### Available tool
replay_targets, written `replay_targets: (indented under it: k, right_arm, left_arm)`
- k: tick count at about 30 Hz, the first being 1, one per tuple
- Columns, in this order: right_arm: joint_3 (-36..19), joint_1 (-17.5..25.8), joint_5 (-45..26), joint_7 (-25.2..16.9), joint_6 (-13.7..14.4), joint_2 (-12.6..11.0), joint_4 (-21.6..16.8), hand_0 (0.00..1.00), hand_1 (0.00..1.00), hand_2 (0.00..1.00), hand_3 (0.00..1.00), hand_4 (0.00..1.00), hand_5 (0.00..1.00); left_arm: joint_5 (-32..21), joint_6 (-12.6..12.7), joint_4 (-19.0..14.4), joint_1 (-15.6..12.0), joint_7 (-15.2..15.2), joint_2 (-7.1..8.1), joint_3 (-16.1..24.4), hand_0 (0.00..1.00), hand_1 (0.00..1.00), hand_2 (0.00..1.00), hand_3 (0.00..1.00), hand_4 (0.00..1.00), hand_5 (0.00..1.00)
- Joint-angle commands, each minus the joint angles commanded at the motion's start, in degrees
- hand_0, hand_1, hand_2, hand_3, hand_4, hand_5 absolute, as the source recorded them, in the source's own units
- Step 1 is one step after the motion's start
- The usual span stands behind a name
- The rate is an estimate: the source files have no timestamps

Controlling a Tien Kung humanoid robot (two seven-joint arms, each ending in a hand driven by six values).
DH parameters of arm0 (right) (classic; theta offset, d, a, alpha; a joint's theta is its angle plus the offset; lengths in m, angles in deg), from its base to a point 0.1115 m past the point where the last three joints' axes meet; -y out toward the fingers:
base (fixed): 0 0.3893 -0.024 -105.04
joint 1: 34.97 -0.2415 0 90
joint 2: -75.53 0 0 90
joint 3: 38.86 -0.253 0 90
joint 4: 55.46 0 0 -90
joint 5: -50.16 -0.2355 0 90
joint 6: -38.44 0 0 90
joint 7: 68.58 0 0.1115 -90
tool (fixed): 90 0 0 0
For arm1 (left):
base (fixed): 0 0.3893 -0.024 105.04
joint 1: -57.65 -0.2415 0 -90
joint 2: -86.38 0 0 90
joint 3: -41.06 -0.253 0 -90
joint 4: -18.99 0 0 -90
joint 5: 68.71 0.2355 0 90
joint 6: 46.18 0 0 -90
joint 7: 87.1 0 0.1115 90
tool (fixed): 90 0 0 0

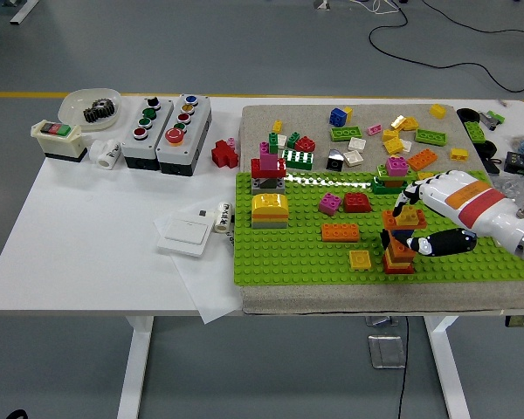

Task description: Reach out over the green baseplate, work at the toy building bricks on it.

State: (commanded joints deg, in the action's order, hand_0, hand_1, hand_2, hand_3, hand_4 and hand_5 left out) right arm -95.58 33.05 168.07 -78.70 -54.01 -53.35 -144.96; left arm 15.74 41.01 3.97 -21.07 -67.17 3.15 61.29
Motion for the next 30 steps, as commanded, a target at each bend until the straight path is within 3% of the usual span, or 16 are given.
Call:
replay_targets:
  k: [13, 22, 30]
  right_arm:
    - [0.5, 0.1, 3.5, -0.4, 1.3, 0.7, 1.5, 0.588, 0.598, 0.657, 0.559, 0.720, 0.456]
    - [-0.2, 0.4, 3.1, -0.9, 3.7, 0.7, 1.2, 0.590, 0.598, 0.660, 0.559, 0.722, 0.455]
    - [-0.5, 1.2, 4.6, -0.5, 3.1, 0.9, 2.1, 0.597, 0.598, 0.660, 0.561, 0.724, 0.455]
  left_arm:
    - [-0.2, -0.3, 0.0, 0.1, -0.2, -0.03, 0.0, 0.551, 0.630, 0.686, 0.613, 0.653, 0.730]
    - [0.0, -0.5, 0.0, 0.1, -0.2, -0.04, 0.1, 0.552, 0.629, 0.688, 0.614, 0.654, 0.731]
    - [0.3, -0.6, 0.0, 0.0, -0.2, -0.06, 0.2, 0.552, 0.627, 0.688, 0.614, 0.655, 0.732]
